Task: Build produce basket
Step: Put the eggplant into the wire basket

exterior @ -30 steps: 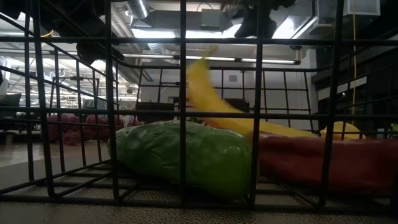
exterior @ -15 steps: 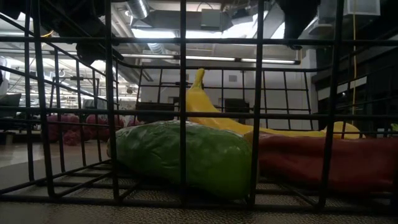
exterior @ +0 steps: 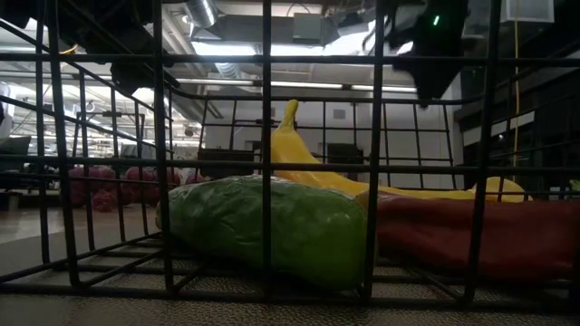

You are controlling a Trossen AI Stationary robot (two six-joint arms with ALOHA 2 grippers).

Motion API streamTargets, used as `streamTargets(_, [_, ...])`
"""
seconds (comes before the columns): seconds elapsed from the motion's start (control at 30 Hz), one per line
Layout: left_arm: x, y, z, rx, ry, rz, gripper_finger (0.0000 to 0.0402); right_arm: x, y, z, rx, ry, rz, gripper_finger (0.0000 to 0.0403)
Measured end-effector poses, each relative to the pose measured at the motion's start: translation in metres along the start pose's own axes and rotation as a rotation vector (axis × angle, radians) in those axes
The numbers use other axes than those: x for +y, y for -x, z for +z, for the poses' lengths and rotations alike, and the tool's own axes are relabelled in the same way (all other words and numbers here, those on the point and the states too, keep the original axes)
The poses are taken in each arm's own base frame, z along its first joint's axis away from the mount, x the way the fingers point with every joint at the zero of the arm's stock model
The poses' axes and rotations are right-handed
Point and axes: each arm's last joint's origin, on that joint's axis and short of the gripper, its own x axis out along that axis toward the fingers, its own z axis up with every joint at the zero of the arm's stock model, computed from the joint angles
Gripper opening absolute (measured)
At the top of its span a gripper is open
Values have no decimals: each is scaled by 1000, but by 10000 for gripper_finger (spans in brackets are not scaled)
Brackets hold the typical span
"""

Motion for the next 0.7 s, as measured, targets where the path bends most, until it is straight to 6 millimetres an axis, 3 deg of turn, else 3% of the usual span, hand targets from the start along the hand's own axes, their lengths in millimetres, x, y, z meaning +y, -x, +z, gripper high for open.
streamTargets(0.13, [0,0,0,0,0,0,210,10,-39,7,20,147,195,259])
streamTargets(0.3, [0,0,0,0,0,0,210,24,-76,4,-63,449,502,259])
streamTargets(0.5, [0,0,0,-1,-1,0,210,31,-102,-10,-197,773,413,259])
streamTargets(0.7, [0,0,0,-3,-1,6,210,31,-109,-14,-230,908,342,259])
